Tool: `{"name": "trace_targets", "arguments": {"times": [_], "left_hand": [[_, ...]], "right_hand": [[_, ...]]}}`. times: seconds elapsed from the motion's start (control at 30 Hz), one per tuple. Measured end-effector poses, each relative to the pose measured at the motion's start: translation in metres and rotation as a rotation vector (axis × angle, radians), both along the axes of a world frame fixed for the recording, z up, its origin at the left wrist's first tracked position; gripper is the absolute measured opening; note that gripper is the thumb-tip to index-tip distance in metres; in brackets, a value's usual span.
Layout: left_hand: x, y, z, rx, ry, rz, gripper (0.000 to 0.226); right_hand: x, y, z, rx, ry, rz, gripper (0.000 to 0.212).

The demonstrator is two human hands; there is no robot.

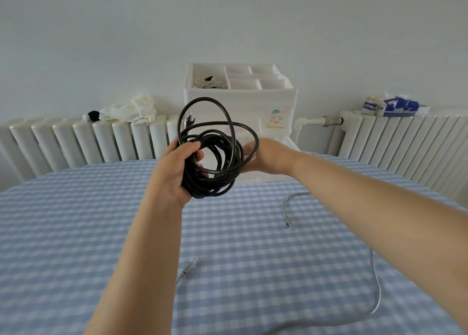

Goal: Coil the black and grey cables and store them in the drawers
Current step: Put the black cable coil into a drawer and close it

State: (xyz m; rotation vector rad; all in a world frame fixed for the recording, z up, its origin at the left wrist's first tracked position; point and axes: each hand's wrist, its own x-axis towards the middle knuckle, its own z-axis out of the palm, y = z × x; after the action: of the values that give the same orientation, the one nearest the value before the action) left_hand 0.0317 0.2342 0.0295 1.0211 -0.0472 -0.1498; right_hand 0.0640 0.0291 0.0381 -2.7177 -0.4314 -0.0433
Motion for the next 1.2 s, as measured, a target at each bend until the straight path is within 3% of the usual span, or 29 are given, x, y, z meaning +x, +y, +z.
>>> {"name": "trace_targets", "arguments": {"times": [0.07, 0.13, 0.2, 0.3, 0.43, 0.53, 0.7, 0.87, 0.97, 1.03, 1.13, 1.2], "left_hand": [[-0.002, -0.002, 0.001, -0.047, 0.028, -0.023, 0.016], [-0.002, -0.004, 0.002, -0.08, 0.035, -0.043, 0.014], [-0.003, -0.005, 0.003, -0.123, 0.036, -0.044, 0.013], [-0.003, -0.008, 0.003, -0.231, 0.012, -0.08, 0.017], [0.002, -0.021, 0.005, -0.361, -0.008, -0.238, 0.017], [0.019, -0.029, 0.015, -0.375, -0.006, -0.295, 0.01], [0.047, -0.037, 0.043, -0.165, 0.028, -0.258, 0.01], [0.06, -0.045, 0.058, 0.276, 0.032, -0.244, 0.011], [0.068, -0.046, 0.069, 0.414, 0.033, -0.217, 0.019], [0.073, -0.047, 0.074, 0.51, 0.013, -0.201, 0.024], [0.075, -0.048, 0.078, 0.525, 0.025, -0.195, 0.025], [0.075, -0.048, 0.076, 0.513, 0.059, -0.203, 0.023]], "right_hand": [[0.002, -0.002, 0.002, -0.049, -0.02, -0.046, 0.048], [0.003, -0.003, 0.003, -0.016, -0.013, -0.096, 0.051], [-0.001, -0.001, 0.009, 0.185, -0.002, -0.128, 0.05], [-0.006, 0.001, 0.019, 0.686, 0.066, -0.147, 0.07], [-0.018, 0.008, 0.027, 0.8, 0.213, 0.0, 0.082], [-0.021, 0.011, 0.037, 1.006, 0.306, 0.004, 0.091], [-0.018, -0.008, 0.048, 1.399, 0.447, 0.015, 0.105], [-0.016, -0.002, 0.047, 1.236, 0.409, -0.033, 0.091], [-0.013, 0.003, 0.048, 1.22, 0.364, -0.072, 0.083], [-0.009, 0.0, 0.051, 1.338, 0.408, -0.065, 0.085], [-0.005, -0.008, 0.056, 1.646, 0.464, -0.174, 0.058], [-0.003, -0.013, 0.056, 1.754, 0.5, -0.2, 0.058]]}}
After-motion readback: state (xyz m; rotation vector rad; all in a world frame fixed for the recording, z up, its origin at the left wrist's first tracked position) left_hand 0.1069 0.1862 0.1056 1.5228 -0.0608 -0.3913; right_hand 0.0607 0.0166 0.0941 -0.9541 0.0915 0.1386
